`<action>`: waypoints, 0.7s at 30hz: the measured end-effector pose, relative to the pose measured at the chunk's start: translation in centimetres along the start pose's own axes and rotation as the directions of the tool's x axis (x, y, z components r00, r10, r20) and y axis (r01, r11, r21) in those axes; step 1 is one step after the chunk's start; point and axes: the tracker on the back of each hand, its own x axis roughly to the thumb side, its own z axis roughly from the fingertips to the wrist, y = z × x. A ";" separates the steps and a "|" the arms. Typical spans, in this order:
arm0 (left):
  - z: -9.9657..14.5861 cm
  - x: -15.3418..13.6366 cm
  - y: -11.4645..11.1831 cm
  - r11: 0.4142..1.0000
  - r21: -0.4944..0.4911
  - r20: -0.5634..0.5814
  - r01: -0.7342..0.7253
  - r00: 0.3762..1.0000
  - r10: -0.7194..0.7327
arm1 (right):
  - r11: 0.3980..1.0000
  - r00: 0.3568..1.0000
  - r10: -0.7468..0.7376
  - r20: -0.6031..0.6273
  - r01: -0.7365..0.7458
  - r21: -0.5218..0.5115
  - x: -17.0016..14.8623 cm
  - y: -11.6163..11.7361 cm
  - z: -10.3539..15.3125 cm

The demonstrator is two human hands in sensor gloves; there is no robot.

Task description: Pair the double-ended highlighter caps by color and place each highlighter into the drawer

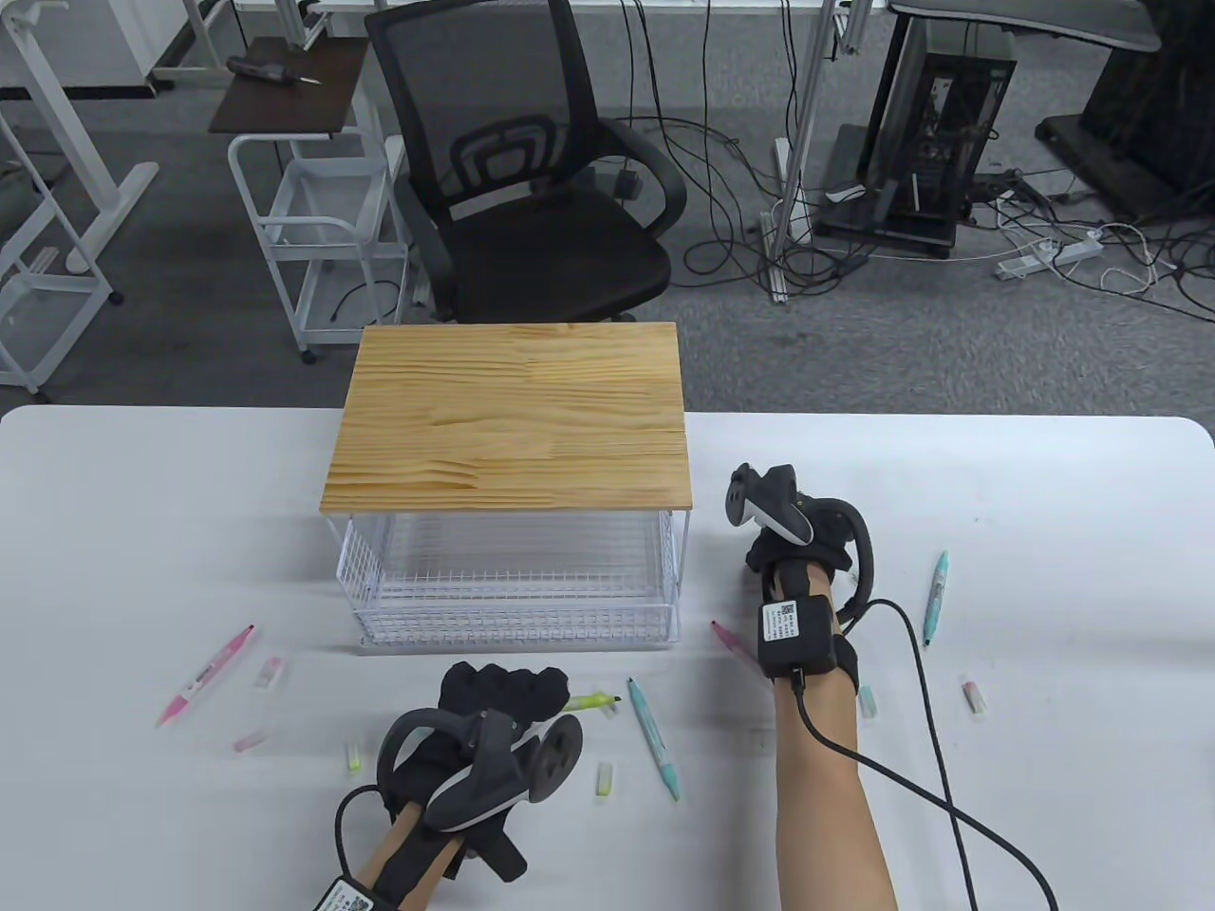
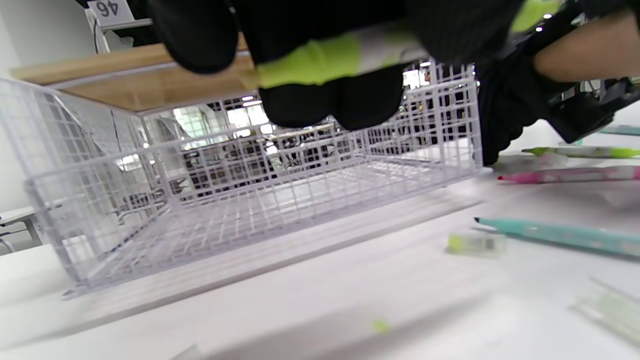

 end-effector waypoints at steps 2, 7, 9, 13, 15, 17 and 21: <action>0.0 0.1 0.0 1.000 0.001 0.005 0.005 1.000 -0.005 | 1.000 1.000 0.005 0.004 -0.005 -0.019 0.2 0.1 0.1; -0.1 0.5 -0.1 1.000 0.007 0.022 0.015 1.000 -0.015 | 0.998 0.996 -0.020 0.084 0.026 -0.064 -0.2 -1.7 3.3; 0.0 0.8 0.0 0.999 0.016 0.027 0.036 0.999 -0.037 | 0.992 0.990 -0.042 0.133 0.057 -0.113 -0.7 -3.2 6.8; 0.0 1.5 0.1 0.998 0.047 0.052 0.050 0.997 -0.052 | 0.946 0.923 -0.240 0.302 0.293 -0.142 -2.0 -4.7 14.9; 0.1 1.8 0.3 0.997 0.052 0.062 0.052 0.997 -0.055 | 0.928 0.877 -0.238 0.416 0.332 -0.169 -2.2 -4.9 18.7; 0.2 1.9 0.6 0.996 0.072 0.066 0.051 0.996 -0.056 | 0.917 0.858 -0.182 0.481 0.324 -0.231 -2.2 -4.9 22.0; 0.6 2.1 1.3 0.994 0.104 0.076 0.040 0.996 -0.048 | 0.891 0.807 -0.138 0.574 0.354 -0.284 -1.7 -3.7 26.3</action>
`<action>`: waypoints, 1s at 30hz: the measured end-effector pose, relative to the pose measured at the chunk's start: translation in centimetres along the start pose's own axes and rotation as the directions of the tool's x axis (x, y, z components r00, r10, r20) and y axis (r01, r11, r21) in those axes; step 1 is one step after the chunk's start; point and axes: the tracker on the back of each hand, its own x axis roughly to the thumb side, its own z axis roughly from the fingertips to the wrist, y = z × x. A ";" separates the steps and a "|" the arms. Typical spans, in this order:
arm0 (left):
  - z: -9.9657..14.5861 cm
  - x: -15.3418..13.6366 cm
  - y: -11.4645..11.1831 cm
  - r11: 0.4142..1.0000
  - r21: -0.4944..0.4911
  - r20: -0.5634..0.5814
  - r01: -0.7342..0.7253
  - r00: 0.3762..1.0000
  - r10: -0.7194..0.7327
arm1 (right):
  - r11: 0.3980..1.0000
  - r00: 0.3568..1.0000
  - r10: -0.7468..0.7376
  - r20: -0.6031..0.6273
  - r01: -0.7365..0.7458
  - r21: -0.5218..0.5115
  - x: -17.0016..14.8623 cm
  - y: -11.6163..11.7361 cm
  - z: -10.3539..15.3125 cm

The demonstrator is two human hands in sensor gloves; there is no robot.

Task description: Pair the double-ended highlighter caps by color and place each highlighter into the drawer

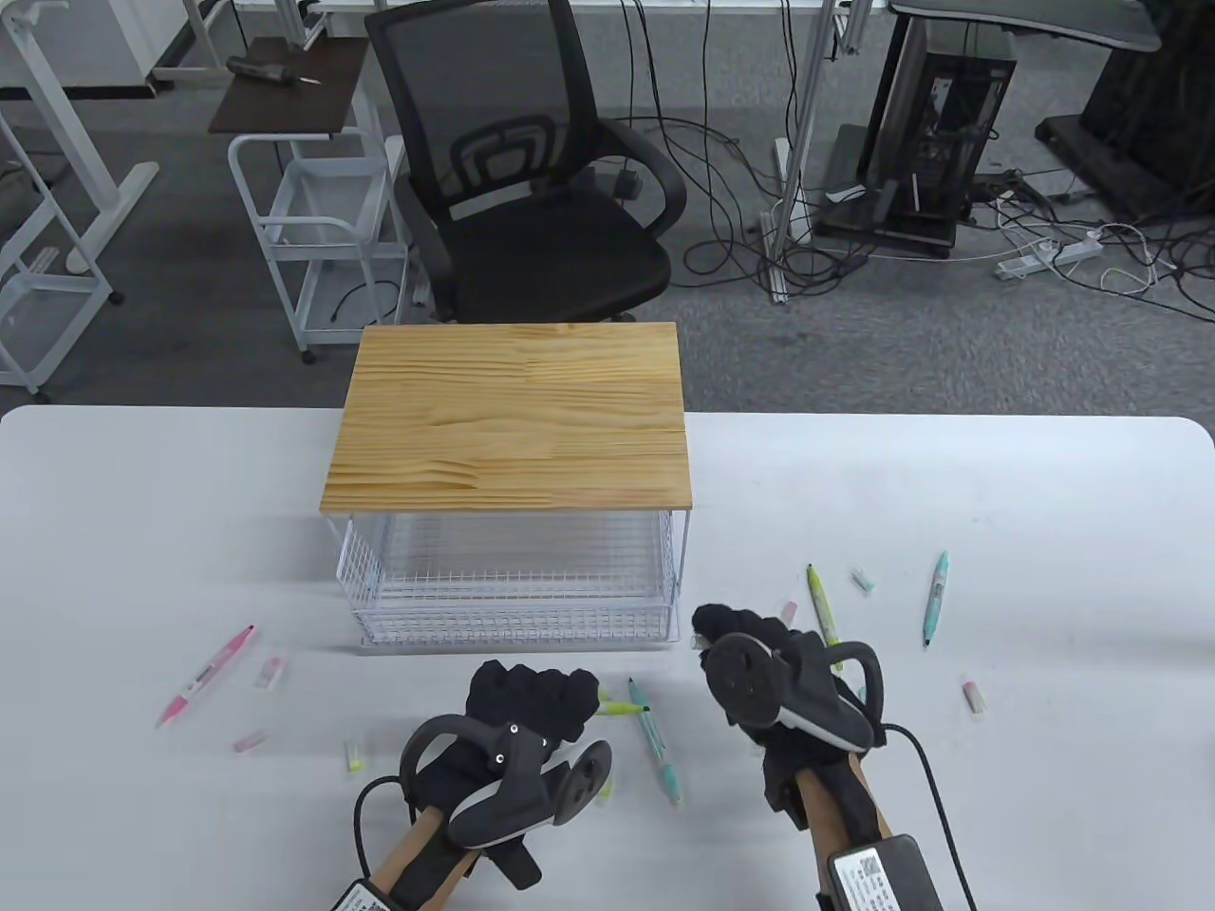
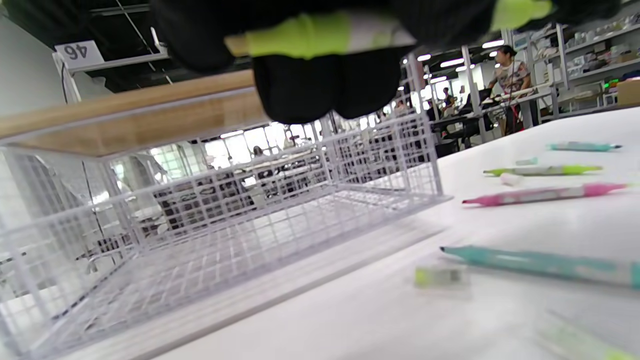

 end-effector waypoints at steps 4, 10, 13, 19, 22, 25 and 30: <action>0.3 0.1 0.5 1.000 0.021 0.003 -0.002 1.000 0.002 | 1.000 0.999 -0.022 0.035 0.022 -0.014 0.5 0.8 1.6; 0.3 0.1 0.6 0.999 0.034 -0.002 -0.004 1.000 0.004 | 0.999 0.997 -0.031 0.066 0.033 -0.036 1.2 1.9 2.2; 0.3 0.1 0.6 0.999 0.038 0.002 -0.004 1.000 0.004 | 0.999 0.996 0.003 0.089 0.001 -0.042 1.9 2.0 2.3; 0.3 0.2 0.5 0.999 0.040 0.005 0.005 1.000 -0.005 | 0.998 0.995 0.046 0.083 -0.042 -0.043 2.7 1.8 2.3; 0.3 0.2 0.6 0.999 0.041 0.004 0.008 1.000 -0.008 | 0.998 0.995 0.060 0.074 -0.057 -0.041 3.0 1.7 2.3; 0.3 0.2 0.6 0.999 0.041 0.003 0.006 1.000 -0.007 | 0.996 0.994 0.084 0.073 -0.082 -0.035 3.1 1.8 2.3; 0.3 0.1 0.7 0.999 0.039 0.002 0.004 1.000 -0.004 | 0.993 0.992 0.113 0.060 -0.110 -0.039 3.3 2.0 2.2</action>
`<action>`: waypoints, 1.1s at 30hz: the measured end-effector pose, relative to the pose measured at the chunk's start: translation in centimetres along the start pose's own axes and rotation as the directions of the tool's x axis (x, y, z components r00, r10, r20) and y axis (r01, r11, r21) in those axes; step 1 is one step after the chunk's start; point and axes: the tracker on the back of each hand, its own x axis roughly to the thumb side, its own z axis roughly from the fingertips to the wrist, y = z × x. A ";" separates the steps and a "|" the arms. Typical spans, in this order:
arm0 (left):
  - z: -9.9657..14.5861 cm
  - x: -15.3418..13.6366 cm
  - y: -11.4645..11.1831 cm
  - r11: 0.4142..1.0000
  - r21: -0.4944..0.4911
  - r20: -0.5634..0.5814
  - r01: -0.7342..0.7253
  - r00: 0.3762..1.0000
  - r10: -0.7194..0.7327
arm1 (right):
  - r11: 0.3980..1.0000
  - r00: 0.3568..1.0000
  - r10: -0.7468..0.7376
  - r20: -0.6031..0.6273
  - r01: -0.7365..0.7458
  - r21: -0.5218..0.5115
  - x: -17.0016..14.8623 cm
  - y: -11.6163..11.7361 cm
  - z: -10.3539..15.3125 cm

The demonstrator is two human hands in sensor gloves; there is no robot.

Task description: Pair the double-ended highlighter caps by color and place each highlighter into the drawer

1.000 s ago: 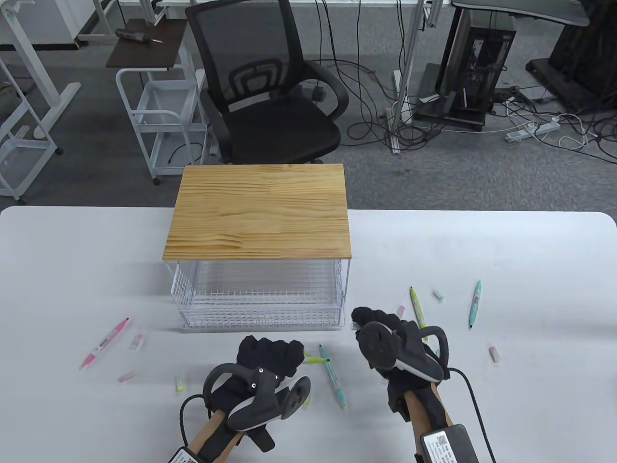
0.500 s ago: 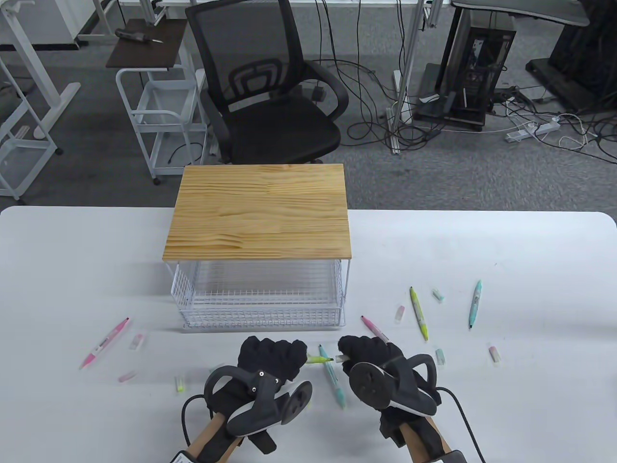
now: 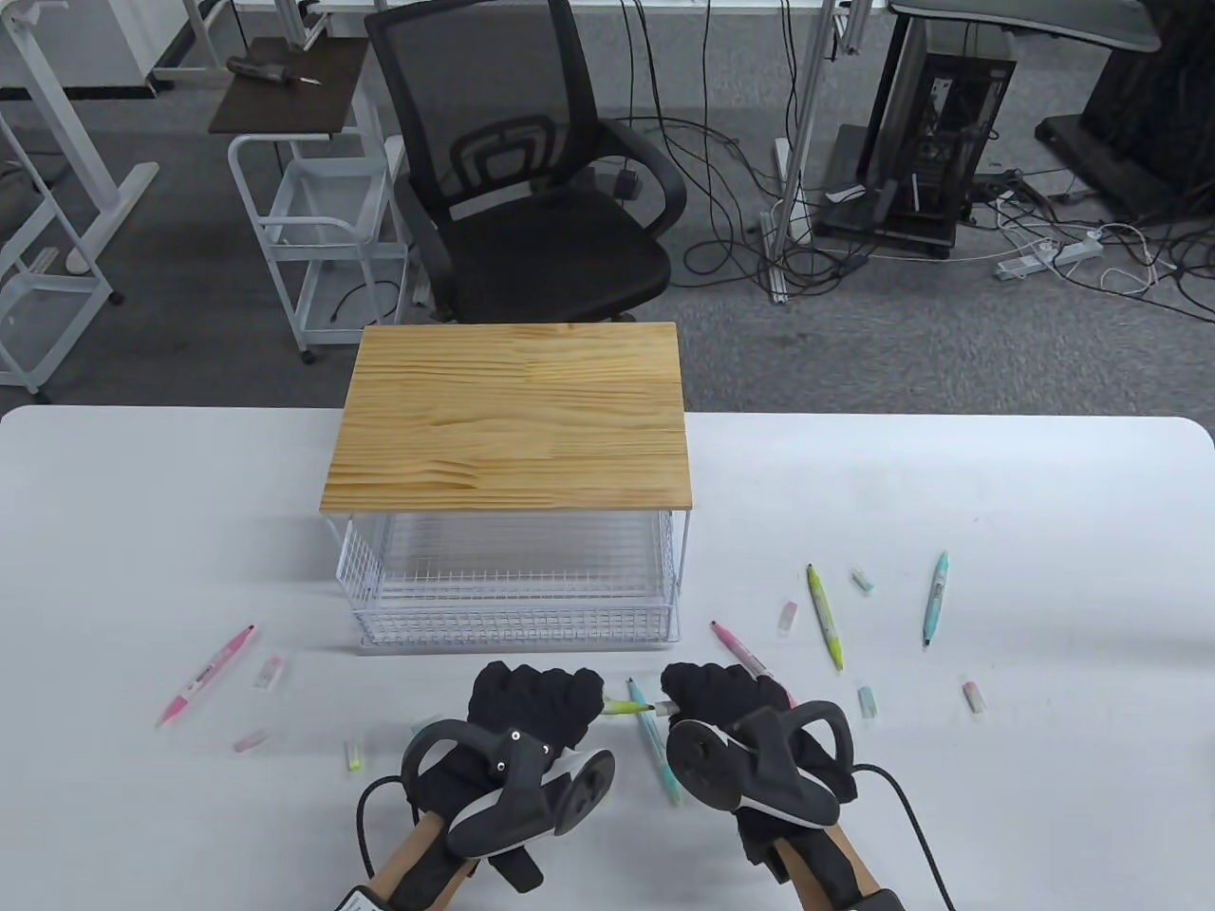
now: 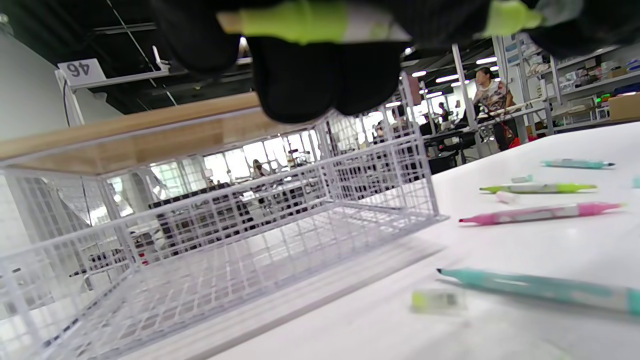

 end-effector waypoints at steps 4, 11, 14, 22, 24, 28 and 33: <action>0.0 0.1 -0.1 1.000 0.002 0.007 -0.009 1.000 0.009 | 1.000 1.000 -0.001 -0.001 0.001 -0.005 0.1 0.0 0.0; 0.1 0.5 -0.3 0.999 0.049 0.031 0.010 0.999 -0.011 | 1.000 1.000 -0.021 0.015 0.021 -0.016 0.4 0.2 0.0; 0.1 0.6 -0.4 0.998 0.062 0.046 -0.011 0.999 0.008 | 0.998 0.998 -0.065 0.022 0.065 -0.013 0.5 0.3 -0.1; 0.1 0.8 -0.9 0.992 0.127 0.058 -0.016 0.998 0.008 | 0.994 0.995 -0.099 0.016 0.100 -0.044 0.6 0.6 -0.1; 0.1 0.8 -1.2 0.990 0.136 0.061 -0.021 0.998 0.013 | 0.994 0.995 -0.095 0.016 0.096 -0.054 0.6 0.6 -0.1; 0.0 0.6 -1.4 0.986 0.166 0.065 -0.031 0.998 0.020 | 0.994 0.995 -0.094 0.025 0.095 -0.057 0.7 0.6 -0.2; -0.1 0.8 -1.9 0.978 0.205 0.083 -0.043 0.996 0.026 | 0.993 0.994 -0.108 0.032 0.109 -0.049 0.7 1.0 -0.2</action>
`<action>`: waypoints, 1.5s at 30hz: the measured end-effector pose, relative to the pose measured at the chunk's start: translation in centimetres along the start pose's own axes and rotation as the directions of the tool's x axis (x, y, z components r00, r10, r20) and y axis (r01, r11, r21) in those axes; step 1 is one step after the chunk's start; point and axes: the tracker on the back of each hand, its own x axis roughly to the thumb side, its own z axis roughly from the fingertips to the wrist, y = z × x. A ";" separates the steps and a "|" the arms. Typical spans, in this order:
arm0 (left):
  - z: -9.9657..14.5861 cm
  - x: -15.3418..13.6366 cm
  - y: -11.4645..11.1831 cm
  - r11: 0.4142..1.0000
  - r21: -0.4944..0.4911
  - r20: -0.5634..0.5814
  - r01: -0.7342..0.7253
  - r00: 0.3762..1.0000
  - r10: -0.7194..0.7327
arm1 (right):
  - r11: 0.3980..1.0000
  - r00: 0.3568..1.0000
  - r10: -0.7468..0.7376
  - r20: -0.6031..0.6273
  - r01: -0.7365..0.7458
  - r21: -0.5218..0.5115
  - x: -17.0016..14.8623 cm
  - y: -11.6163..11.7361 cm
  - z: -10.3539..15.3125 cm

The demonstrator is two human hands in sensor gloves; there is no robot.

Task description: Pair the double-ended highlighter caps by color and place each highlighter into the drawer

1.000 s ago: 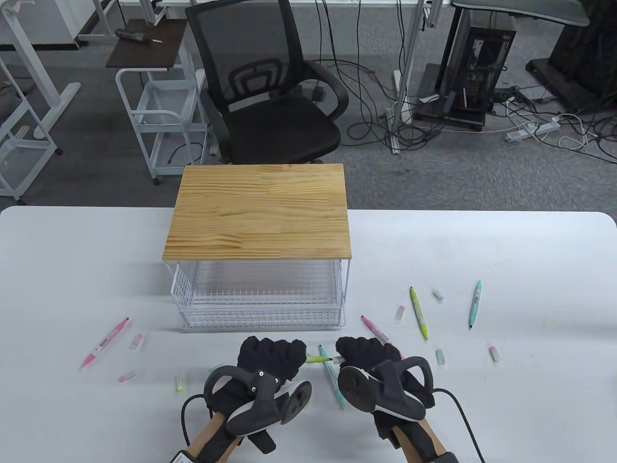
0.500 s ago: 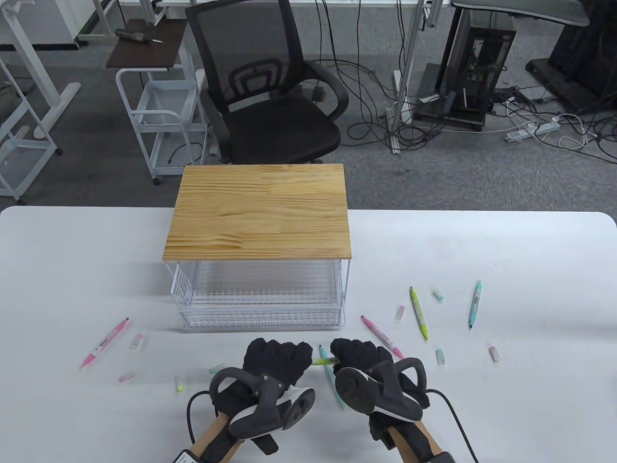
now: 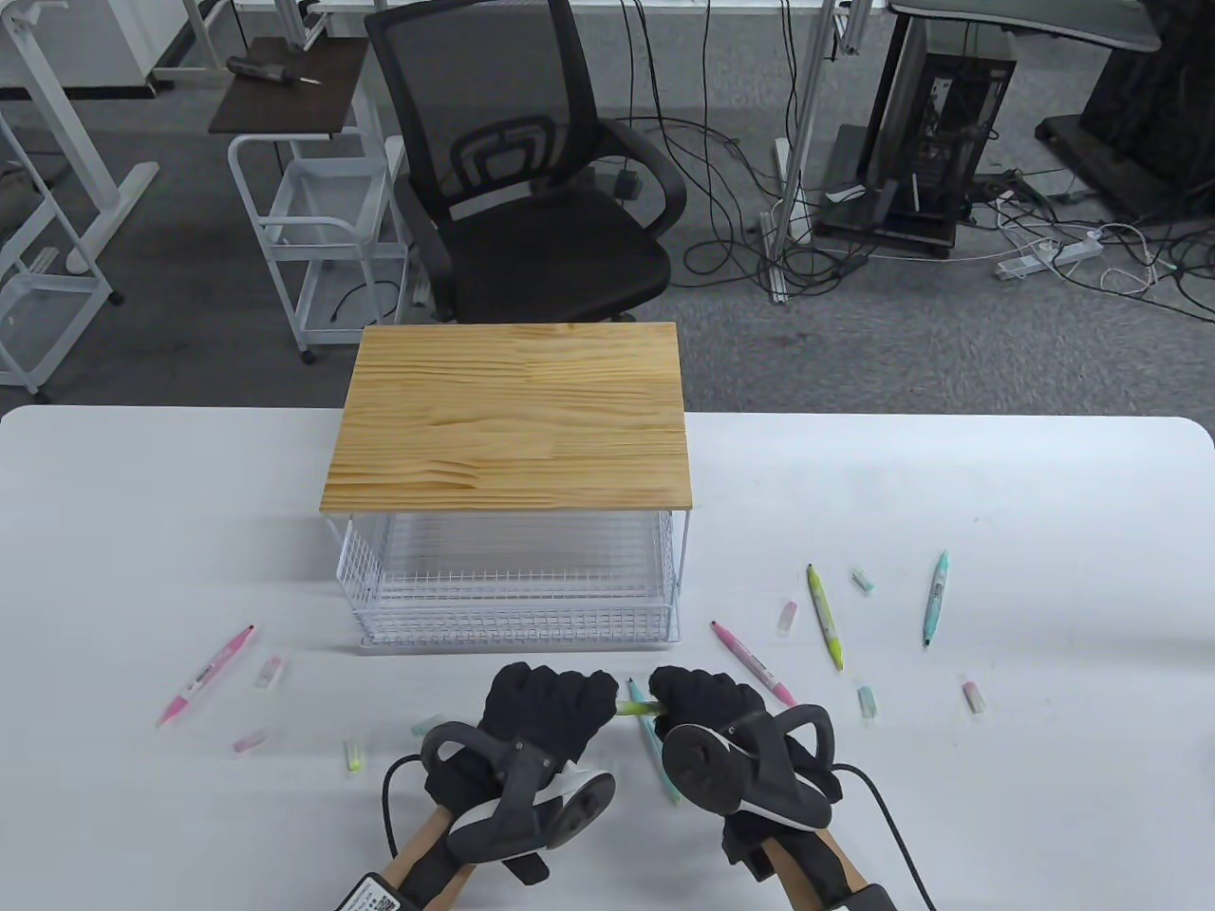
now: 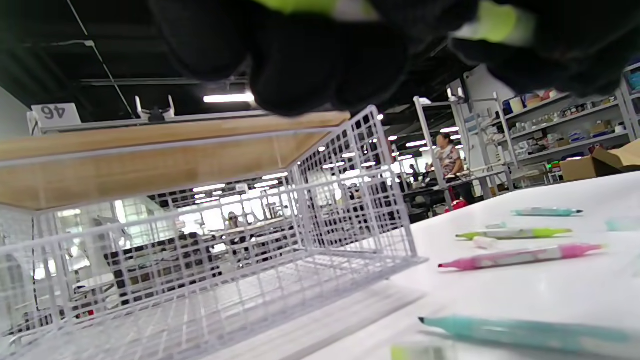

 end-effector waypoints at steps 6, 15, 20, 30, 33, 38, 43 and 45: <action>0.1 -0.1 0.3 1.000 0.016 0.006 0.024 1.000 -0.024 | 1.000 1.000 -0.009 0.003 0.009 -0.019 0.3 0.3 0.2; 0.0 -0.5 0.5 1.000 0.009 -0.011 -0.006 1.000 0.006 | 0.997 1.000 -0.018 -0.022 0.016 -0.069 0.3 -0.1 0.4; -0.1 -1.6 1.6 0.998 -0.020 -0.070 -0.058 0.996 0.056 | 0.997 0.998 -0.015 -0.054 0.011 -0.076 -0.5 -0.4 0.3; 0.4 -3.9 2.7 0.963 -0.017 -0.248 -0.268 0.935 0.255 | 0.996 0.971 0.000 -0.238 -0.021 -0.087 -5.3 -0.9 0.5; -0.1 -2.7 0.1 0.922 -0.202 -0.294 -0.329 0.919 0.264 | 0.996 0.959 -0.001 -0.282 -0.023 -0.082 -6.5 -0.7 0.8; -1.4 -0.3 -5.7 0.708 -0.583 -0.346 -0.399 0.910 0.229 | 0.996 0.952 -0.007 -0.305 -0.022 -0.092 -7.3 -0.8 1.0; -2.9 1.5 -7.4 0.632 -0.705 -0.365 -0.322 0.929 0.065 | 0.995 0.950 -0.021 -0.313 -0.012 -0.103 -7.7 -0.9 1.1; -3.3 2.2 -7.5 0.622 -0.725 -0.354 -0.297 0.935 0.034 | 0.994 0.949 -0.022 -0.314 -0.012 -0.107 -7.9 -0.9 1.1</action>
